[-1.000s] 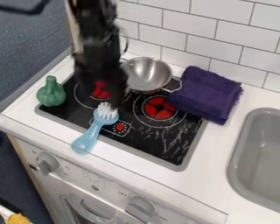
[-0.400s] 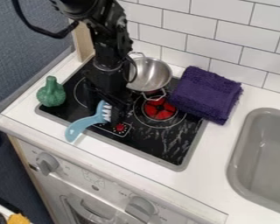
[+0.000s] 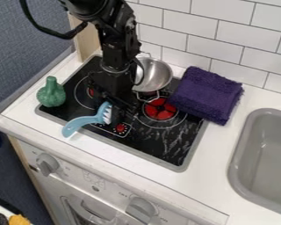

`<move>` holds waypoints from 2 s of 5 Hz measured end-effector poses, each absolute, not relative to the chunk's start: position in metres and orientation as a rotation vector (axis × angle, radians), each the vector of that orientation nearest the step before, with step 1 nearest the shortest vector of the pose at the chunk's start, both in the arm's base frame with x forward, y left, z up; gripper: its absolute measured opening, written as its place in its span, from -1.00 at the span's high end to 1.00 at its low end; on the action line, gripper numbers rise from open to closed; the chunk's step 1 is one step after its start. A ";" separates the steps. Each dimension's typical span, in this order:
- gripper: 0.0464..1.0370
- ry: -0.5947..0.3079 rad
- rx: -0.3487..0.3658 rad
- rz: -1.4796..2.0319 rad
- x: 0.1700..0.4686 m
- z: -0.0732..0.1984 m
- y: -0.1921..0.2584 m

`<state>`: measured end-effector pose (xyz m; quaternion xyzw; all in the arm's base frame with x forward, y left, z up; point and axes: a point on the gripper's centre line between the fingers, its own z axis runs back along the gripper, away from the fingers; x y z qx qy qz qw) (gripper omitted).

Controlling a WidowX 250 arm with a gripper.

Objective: Move blue brush to the top left side of the burner

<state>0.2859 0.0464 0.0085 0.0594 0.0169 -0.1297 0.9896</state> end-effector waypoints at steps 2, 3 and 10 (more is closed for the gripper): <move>0.03 0.006 0.012 -0.059 0.351 0.045 0.080; 0.03 0.005 0.022 -0.015 0.391 0.052 0.088; -0.70 -0.063 0.072 0.111 0.407 0.050 0.118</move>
